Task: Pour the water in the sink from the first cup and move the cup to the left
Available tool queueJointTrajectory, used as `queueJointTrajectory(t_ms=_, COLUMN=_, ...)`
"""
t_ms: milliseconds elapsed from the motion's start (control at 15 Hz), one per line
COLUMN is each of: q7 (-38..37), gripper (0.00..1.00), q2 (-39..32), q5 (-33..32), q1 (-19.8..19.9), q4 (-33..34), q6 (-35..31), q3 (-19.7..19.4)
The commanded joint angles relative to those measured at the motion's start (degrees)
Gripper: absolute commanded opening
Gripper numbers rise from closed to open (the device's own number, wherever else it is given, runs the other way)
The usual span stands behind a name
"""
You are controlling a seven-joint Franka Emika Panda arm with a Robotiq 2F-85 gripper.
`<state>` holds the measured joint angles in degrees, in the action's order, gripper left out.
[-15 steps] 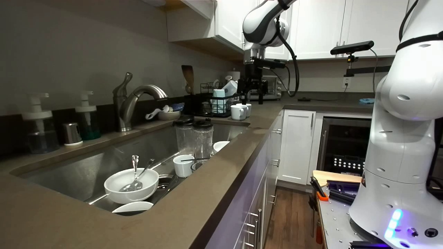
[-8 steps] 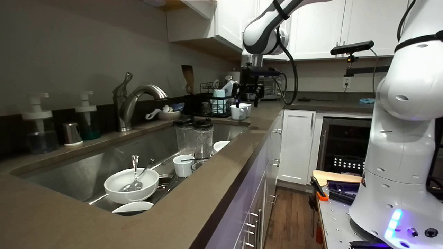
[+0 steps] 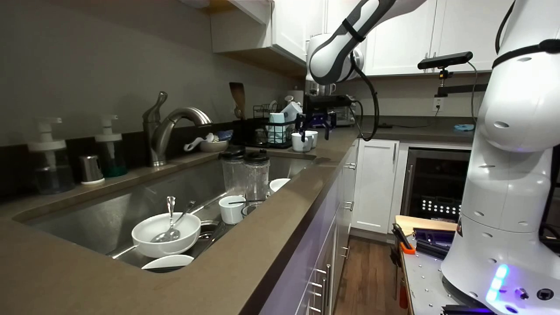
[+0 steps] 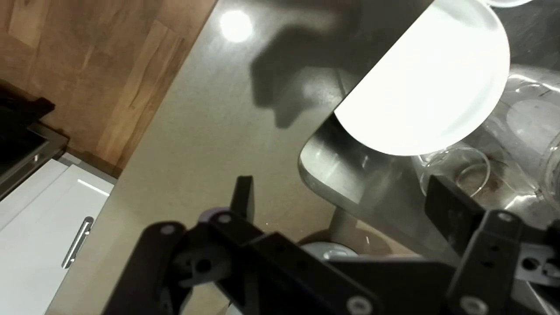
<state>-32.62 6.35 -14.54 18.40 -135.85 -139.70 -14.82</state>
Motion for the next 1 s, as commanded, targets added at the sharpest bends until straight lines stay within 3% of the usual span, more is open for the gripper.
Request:
queueJointTrajectory(t_ms=0, q7=1.01, gripper=1.0, q2=-4.24, q5=3.1, q1=-0.02, q4=4.25, q6=0.7, q3=-0.2)
queueJointTrajectory(t_ms=600, q7=4.28, gripper=1.0, q2=-12.51, q5=9.11, q1=-0.31, q4=14.27, q6=1.27, q3=-2.03)
queueJointTrajectory(t_ms=867, q7=10.52, gripper=1.0, q2=-13.3, q5=15.98, q1=0.04, q4=15.09, q6=3.37, q3=-2.02)
queueJointTrajectory(t_ms=933, q7=5.81, gripper=1.0, q2=-13.13, q5=11.88, q1=-0.84, q4=13.92, q6=0.79, q3=-2.9)
